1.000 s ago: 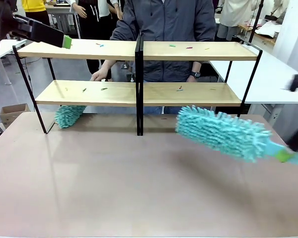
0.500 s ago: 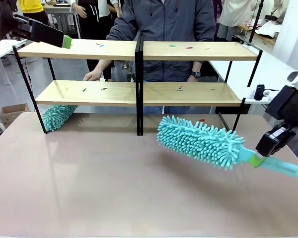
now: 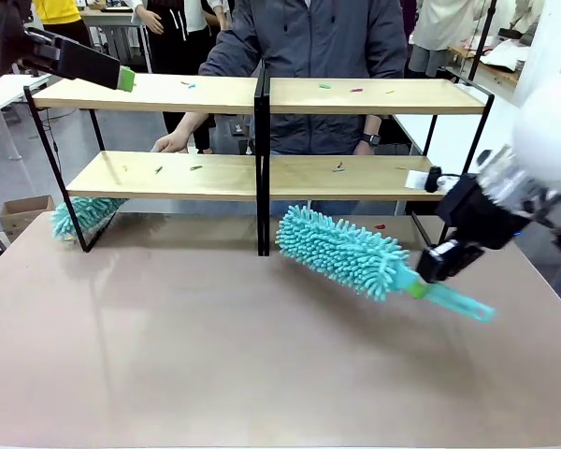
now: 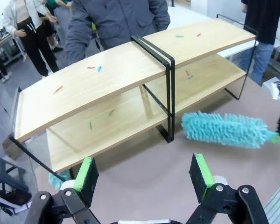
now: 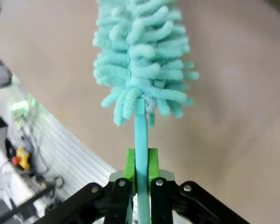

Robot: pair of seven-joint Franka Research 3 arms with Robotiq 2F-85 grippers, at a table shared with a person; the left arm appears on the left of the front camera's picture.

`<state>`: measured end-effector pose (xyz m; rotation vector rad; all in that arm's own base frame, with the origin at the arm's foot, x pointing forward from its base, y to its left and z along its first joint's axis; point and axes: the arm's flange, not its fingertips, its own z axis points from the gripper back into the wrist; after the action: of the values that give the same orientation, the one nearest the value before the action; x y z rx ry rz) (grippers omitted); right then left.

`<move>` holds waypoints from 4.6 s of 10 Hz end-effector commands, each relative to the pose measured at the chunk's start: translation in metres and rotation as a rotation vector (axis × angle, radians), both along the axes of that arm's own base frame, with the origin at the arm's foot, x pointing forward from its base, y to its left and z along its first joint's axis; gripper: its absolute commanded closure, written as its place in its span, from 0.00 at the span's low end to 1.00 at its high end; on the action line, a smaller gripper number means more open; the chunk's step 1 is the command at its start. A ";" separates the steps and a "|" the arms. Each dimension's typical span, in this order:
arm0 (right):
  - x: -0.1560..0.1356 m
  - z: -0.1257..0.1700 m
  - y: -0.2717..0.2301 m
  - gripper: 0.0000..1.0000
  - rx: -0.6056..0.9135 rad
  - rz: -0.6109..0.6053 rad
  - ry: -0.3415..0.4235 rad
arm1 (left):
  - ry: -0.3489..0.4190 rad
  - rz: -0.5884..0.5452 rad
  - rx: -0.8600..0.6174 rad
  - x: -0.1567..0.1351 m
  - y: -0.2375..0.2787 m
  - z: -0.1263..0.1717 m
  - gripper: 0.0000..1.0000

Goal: Clean the shelves.
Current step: Clean a randomly selected level of the Shelf with the Duster.

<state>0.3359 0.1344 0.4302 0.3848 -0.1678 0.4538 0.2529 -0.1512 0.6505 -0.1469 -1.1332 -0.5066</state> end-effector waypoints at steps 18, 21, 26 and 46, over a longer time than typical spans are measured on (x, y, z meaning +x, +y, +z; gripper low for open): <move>0.109 -0.096 -0.027 0.88 0.107 -0.450 0.042 | -0.007 0.000 -0.002 0.000 0.000 -0.001 0.00; 0.072 -0.052 -0.074 0.88 -0.271 -0.792 -0.179 | -0.007 0.000 -0.002 0.000 0.000 -0.001 0.00; 0.069 -0.050 -0.070 0.88 -0.195 -0.706 -0.236 | -0.007 0.000 -0.002 0.000 0.000 -0.001 0.00; -0.169 0.172 -0.275 0.88 0.569 -0.096 -0.436 | -0.007 0.000 -0.002 0.000 0.000 -0.001 0.00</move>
<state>0.1710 -0.1371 0.5953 0.8609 -0.7977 0.3694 0.2529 -0.1514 0.6522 -0.1474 -1.1359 -0.5071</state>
